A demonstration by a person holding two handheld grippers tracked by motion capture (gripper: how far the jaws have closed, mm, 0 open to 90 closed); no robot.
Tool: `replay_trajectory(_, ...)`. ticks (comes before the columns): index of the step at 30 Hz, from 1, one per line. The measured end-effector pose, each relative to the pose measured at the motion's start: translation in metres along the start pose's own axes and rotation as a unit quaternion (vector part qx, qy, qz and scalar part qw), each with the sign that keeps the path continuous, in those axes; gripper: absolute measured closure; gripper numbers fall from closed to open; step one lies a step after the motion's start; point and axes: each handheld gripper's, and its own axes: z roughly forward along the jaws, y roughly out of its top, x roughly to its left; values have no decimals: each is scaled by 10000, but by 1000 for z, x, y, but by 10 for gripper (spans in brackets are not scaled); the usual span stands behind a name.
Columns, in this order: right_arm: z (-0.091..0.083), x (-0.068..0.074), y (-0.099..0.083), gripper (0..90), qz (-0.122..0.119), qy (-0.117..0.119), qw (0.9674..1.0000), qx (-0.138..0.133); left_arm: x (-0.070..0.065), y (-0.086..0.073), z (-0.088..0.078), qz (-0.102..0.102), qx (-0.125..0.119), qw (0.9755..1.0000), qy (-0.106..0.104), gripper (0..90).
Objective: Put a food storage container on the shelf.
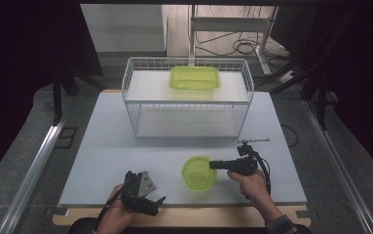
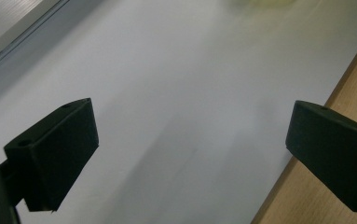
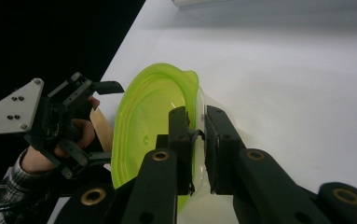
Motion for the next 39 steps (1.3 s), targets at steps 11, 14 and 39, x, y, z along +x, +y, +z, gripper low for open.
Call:
replay_trajectory(11,-8,1,5,816,0,96,9998,-201,4,1,-7,-160,-360,9991,-148,20)
replay_trajectory(14,-10,2,7,816,18,110,9996,-241,5,0,-6,-211,-350,9991,-134,20)
replay_trajectory(39,-26,23,45,817,-52,264,9980,-568,3,1,-3,-59,-202,9998,-74,19)
